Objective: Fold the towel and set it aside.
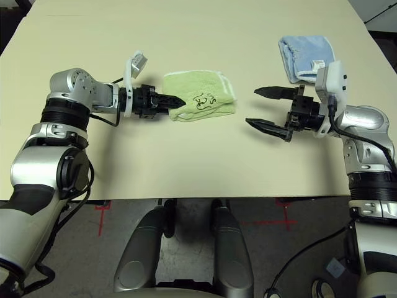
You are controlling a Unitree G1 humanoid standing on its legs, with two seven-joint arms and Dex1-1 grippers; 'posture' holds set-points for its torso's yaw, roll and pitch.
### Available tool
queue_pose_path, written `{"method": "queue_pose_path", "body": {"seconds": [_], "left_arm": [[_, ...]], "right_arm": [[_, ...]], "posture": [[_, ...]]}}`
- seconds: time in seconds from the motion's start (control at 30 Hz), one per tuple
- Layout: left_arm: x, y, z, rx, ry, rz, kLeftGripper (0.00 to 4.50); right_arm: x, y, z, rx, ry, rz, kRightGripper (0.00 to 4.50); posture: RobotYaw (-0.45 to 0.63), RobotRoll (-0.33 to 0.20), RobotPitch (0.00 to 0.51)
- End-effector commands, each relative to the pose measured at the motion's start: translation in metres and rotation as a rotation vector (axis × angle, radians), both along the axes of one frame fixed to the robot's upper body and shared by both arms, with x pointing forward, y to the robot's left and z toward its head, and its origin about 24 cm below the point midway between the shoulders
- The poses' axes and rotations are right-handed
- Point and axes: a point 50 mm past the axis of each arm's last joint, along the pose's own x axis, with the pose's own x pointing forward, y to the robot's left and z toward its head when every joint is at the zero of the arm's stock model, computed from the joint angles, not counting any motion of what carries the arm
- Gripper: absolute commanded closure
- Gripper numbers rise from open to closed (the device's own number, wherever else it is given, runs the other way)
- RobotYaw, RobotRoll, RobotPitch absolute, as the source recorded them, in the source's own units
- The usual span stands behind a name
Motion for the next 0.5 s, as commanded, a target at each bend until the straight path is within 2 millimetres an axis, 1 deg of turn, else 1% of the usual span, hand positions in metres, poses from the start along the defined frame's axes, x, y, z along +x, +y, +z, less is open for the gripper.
{"method": "queue_pose_path", "body": {"seconds": [0.03,0.13,0.2,0.33,0.5], "left_arm": [[0.002,0.002,-0.001,0.016,0.000,0.022,4.46],[0.005,0.008,0.005,-0.003,-0.037,0.060,4.46],[0.009,0.019,0.012,-0.023,-0.078,0.118,4.46],[0.018,0.048,0.023,-0.057,-0.155,0.303,4.46],[0.022,0.086,0.028,-0.089,-0.223,0.531,4.46]], "right_arm": [[-0.003,-0.008,0.001,-0.002,-0.002,-0.020,0.00],[-0.002,-0.009,0.001,0.000,-0.003,-0.026,0.00],[-0.001,-0.010,0.002,0.005,-0.007,-0.030,0.00],[-0.001,-0.011,0.004,0.012,-0.016,-0.039,0.00],[0.001,-0.012,0.002,0.018,-0.020,-0.049,0.00]], "posture": [[0.02,0.000,0.303],[0.02,0.000,0.305],[0.02,0.000,0.305],[0.03,0.000,0.305],[0.04,0.000,0.305]]}}
